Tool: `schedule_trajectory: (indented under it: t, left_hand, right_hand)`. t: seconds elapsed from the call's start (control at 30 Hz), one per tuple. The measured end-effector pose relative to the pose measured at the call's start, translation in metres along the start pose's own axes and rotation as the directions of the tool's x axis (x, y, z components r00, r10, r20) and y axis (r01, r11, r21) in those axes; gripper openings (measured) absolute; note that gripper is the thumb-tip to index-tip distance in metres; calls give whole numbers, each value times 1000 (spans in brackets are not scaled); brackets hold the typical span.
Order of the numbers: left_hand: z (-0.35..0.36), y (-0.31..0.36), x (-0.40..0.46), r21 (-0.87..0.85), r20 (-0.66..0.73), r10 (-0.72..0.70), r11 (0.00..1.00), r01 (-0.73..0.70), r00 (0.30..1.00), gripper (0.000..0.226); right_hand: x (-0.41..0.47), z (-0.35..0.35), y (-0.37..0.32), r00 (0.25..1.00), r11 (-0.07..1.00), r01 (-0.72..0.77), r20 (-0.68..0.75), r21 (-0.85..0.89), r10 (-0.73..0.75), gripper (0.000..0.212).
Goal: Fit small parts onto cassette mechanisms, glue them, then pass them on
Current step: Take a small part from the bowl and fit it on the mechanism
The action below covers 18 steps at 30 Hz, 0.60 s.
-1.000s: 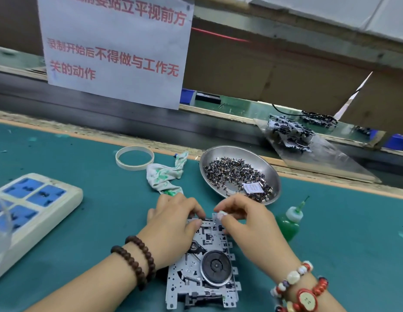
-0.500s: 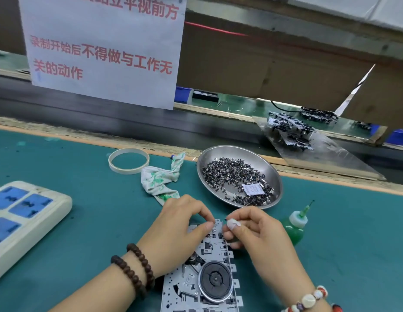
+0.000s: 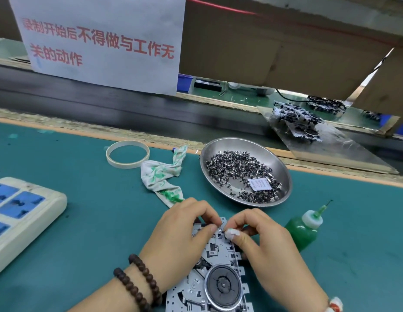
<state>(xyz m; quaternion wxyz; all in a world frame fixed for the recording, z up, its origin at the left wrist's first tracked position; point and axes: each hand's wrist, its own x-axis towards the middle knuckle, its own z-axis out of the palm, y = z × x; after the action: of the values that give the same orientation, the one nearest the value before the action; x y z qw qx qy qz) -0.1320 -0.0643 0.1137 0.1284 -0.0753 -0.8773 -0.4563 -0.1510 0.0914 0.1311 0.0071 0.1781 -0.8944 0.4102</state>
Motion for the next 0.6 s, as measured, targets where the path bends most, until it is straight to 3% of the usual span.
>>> schedule_trajectory:
  t: [0.6]
  left_hand:
    - [2, 0, -1, 30, -12, 16, 999, -16, 1000, 21]
  right_hand:
    - [-2, -1, -1, 995, 989, 97, 10, -109, -97, 31]
